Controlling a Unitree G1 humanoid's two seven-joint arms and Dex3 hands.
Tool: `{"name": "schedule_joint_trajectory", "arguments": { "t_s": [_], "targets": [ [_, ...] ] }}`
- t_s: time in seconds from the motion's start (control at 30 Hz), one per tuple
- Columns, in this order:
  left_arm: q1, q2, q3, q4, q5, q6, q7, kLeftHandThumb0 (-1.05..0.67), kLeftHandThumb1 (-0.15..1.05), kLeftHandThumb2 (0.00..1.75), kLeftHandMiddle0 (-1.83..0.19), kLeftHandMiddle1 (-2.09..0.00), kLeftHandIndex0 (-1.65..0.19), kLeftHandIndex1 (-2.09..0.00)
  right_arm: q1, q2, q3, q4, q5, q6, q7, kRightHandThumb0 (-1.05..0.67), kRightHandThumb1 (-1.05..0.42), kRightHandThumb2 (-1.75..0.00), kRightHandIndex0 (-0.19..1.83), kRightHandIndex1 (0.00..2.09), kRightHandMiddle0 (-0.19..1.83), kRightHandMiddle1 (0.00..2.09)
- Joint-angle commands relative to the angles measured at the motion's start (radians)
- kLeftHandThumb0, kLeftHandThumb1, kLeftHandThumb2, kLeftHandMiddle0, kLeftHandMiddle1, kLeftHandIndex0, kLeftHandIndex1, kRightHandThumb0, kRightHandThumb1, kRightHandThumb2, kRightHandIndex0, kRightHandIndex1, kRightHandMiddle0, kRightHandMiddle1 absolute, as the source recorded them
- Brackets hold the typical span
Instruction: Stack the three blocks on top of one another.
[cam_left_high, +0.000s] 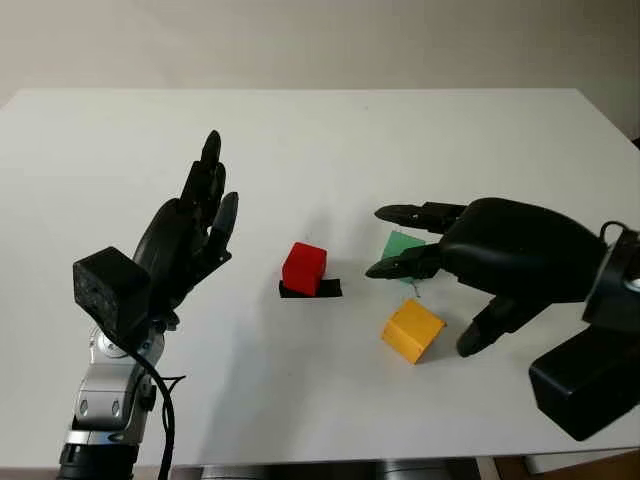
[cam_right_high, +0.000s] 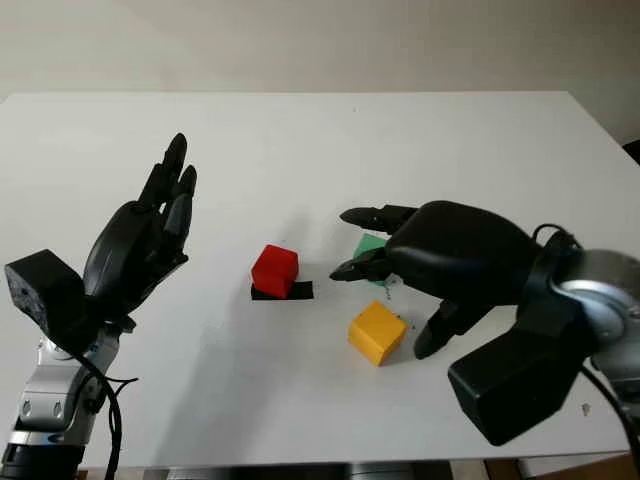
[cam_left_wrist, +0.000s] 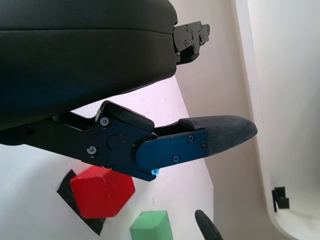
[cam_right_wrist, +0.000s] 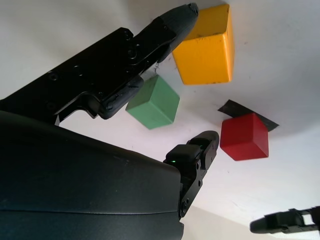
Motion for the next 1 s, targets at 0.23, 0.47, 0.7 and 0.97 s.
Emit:
{"name": "schedule_joint_trajectory", "arguments": {
  "t_s": [0.23, 0.47, 0.7, 0.97],
  "targets": [
    [0.009, 0.008, -0.006, -0.018, 0.033, -0.005, 0.005, -0.84, 1.05, 0.57, 0.19, 0.00, 0.19, 0.00, 0.022, 0.029, 0.026, 0.040, 0.000, -0.003, -0.032, -0.67, -0.72, -0.06, 0.07, 0.04, 0.57, 0.06],
    [0.008, 0.005, -0.004, -0.026, 0.039, 0.000, 0.012, -0.83, 1.05, 0.56, 0.19, -0.01, 0.19, 0.00, 0.029, 0.021, 0.027, 0.047, 0.031, -0.012, -0.011, -0.64, -0.70, -0.05, 0.07, 0.04, 0.59, 0.07],
    [0.007, 0.010, -0.007, -0.017, 0.049, -0.017, 0.001, -0.81, 1.05, 0.54, 0.19, 0.00, 0.19, 0.00, 0.049, 0.026, 0.031, 0.050, 0.028, -0.038, -0.022, -0.67, -0.70, -0.05, 0.09, 0.06, 0.65, 0.09],
    [0.015, 0.003, -0.002, -0.029, 0.044, -0.027, 0.006, -0.73, 1.05, 0.54, 0.19, 0.00, 0.19, 0.00, 0.068, 0.037, 0.036, 0.072, -0.052, -0.089, -0.095, -0.61, -0.72, -0.06, 0.12, 0.07, 0.71, 0.11]
  ]
}}
